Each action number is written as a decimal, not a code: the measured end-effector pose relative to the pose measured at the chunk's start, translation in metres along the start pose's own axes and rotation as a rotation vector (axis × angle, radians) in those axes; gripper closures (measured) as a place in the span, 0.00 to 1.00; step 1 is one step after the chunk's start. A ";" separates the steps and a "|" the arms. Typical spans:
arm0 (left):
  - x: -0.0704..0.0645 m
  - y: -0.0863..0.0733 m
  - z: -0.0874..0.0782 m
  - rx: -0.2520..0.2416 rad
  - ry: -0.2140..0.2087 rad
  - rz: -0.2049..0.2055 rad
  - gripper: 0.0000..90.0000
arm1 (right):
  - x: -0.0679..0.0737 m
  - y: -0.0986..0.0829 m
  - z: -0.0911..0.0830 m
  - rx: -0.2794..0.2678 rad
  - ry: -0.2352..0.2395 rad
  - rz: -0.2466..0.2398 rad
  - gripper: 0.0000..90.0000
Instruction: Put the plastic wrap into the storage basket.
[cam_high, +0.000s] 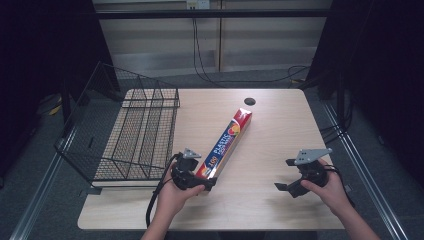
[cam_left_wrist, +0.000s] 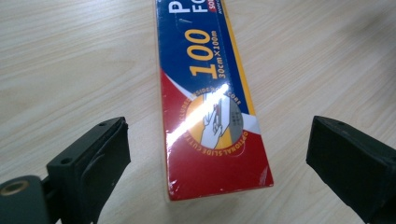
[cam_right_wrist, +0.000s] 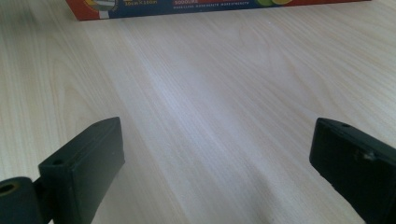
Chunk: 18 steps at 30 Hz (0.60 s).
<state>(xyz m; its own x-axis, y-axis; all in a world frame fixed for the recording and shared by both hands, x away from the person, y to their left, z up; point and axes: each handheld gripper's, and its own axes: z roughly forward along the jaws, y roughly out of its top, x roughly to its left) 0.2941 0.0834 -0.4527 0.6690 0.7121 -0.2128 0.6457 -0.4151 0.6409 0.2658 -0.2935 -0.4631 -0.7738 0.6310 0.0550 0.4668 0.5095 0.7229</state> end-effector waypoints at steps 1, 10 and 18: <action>-0.001 0.001 0.001 -0.003 0.002 -0.005 0.07 | 0.000 0.000 0.000 -0.004 -0.002 0.000 0.03; -0.004 0.025 0.004 -0.003 0.020 0.005 0.06 | 0.000 -0.003 -0.002 -0.013 -0.007 -0.006 0.03; -0.001 0.053 0.013 0.008 -0.003 0.002 0.05 | -0.004 -0.004 -0.001 -0.025 -0.014 0.012 0.03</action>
<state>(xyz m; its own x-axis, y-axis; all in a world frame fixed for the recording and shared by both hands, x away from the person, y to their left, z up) 0.3325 0.0537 -0.4282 0.6715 0.7097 -0.2132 0.6469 -0.4211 0.6358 0.2665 -0.2984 -0.4655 -0.7622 0.6451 0.0539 0.4648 0.4874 0.7392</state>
